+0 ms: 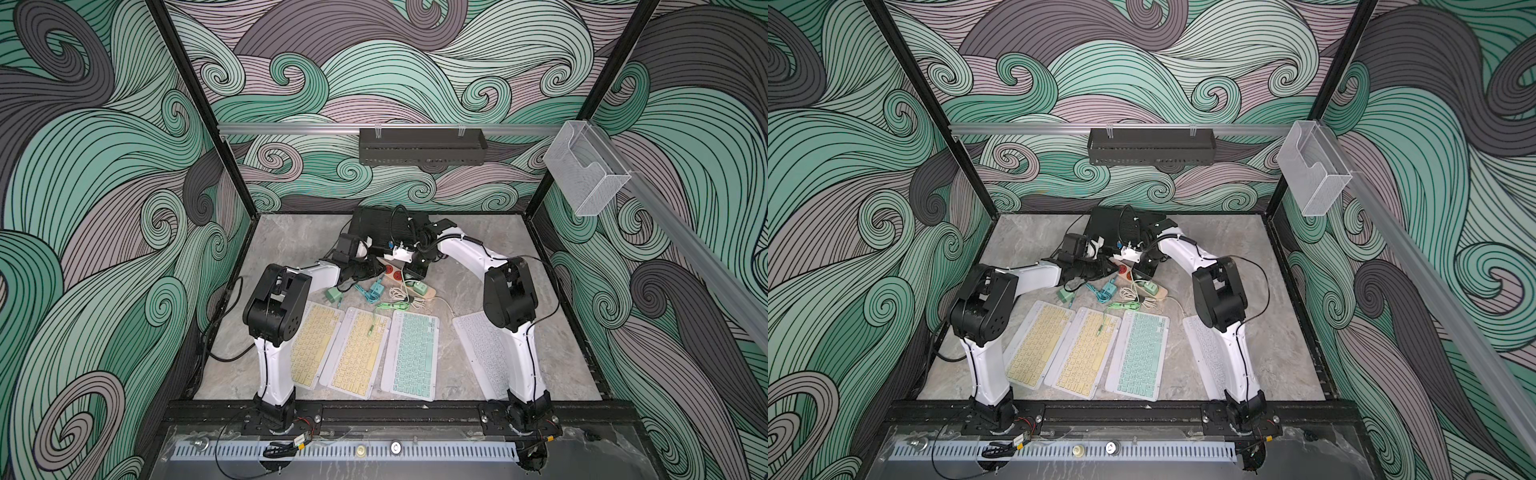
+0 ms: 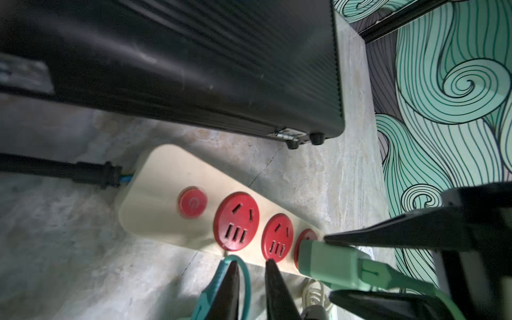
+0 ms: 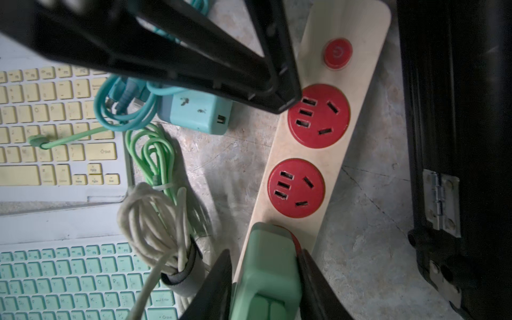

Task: Unplug the wireless keyboard
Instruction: Remove the plug from the socket.

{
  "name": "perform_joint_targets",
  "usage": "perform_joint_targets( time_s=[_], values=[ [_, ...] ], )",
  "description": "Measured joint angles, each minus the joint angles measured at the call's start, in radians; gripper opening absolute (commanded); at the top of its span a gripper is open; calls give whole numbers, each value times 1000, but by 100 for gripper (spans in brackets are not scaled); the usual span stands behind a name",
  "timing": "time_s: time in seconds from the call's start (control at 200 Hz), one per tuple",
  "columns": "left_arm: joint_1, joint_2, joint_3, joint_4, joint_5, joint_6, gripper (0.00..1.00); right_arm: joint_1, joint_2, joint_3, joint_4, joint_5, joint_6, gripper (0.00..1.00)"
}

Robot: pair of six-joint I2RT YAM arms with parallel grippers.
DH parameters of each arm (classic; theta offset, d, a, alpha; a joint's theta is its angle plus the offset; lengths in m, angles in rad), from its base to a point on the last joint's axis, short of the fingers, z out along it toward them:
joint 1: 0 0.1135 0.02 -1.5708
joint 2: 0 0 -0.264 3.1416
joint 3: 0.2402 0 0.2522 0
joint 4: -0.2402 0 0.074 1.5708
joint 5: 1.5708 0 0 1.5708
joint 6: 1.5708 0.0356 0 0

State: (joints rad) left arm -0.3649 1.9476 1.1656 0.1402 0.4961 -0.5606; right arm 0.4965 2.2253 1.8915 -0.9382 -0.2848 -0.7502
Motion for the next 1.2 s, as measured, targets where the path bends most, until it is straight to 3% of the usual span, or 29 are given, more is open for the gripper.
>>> perform_joint_targets(
  time_s=[0.155,0.415,1.041,1.201],
  values=[
    [0,-1,1,51,-2,-2,20,3,0,-23,31,22,14,37],
    [0,71,43,91,33,-18,20,5,-9,-38,51,27,58,19],
    [0,179,89,138,120,-90,18,19,-41,-87,103,58,136,0],
    [0,219,131,140,137,-113,16,23,-41,-88,108,77,158,0]
  ],
)
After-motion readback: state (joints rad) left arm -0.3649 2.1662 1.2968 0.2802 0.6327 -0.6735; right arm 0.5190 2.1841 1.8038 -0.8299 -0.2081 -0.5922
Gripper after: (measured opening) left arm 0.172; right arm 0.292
